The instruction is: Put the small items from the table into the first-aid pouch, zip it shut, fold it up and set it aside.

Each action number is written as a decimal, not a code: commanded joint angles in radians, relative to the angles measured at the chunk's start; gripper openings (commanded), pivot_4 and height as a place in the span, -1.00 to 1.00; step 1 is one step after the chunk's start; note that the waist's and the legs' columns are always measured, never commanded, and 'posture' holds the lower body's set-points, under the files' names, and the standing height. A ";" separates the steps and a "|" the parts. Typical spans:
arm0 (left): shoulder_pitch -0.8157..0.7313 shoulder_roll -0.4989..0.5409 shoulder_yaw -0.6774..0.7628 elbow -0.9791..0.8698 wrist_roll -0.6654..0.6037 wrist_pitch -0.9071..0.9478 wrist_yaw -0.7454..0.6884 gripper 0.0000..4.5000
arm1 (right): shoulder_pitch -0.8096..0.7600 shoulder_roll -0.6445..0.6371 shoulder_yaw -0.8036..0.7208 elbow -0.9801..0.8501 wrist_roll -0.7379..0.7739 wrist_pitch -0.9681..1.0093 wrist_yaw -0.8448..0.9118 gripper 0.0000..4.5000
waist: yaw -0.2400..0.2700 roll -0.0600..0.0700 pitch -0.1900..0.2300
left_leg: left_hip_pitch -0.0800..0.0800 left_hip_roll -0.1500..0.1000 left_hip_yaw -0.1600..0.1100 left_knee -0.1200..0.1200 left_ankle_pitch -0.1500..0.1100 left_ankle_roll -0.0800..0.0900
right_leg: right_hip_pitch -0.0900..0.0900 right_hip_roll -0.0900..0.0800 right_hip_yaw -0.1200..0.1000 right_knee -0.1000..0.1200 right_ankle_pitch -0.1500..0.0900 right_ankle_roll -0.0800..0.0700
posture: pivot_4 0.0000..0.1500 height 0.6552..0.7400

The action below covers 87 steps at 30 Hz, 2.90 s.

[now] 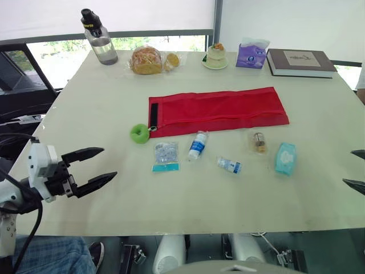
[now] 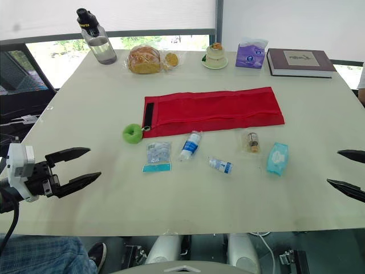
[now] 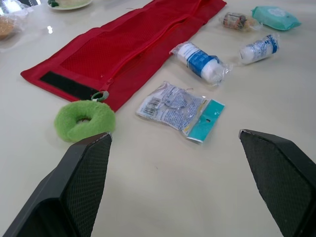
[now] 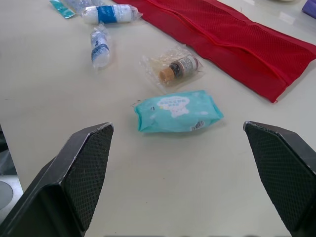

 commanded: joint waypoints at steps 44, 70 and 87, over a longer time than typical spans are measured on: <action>-0.550 -0.139 -0.322 0.066 -0.204 1.114 0.581 0.96 | -0.342 0.221 0.459 -0.895 0.137 0.448 -0.715 1.00 | 0.008 -0.004 0.001 | -0.003 0.002 -0.001 0.002 0.000 0.000 | -0.003 0.006 0.003 0.002 0.004 0.001 | 1.00 1.00; -0.615 -0.386 -0.219 0.163 -0.223 1.214 0.744 -0.96 | -0.360 0.265 0.521 -0.879 0.054 0.443 -0.758 1.00 | 0.009 -0.004 0.000 | -0.002 -0.006 -0.009 0.007 0.000 0.000 | 0.003 0.004 0.002 0.002 0.004 -0.001 | 1.00 1.00; -0.576 -0.418 -0.039 -0.056 -0.486 1.192 0.694 -0.96 | -0.437 0.342 0.571 -0.838 0.069 0.611 -0.936 1.00 | 0.000 -0.006 0.001 | -0.003 -0.002 -0.010 0.007 0.000 0.000 | 0.003 0.003 0.001 0.002 0.004 -0.001 | 1.00 1.00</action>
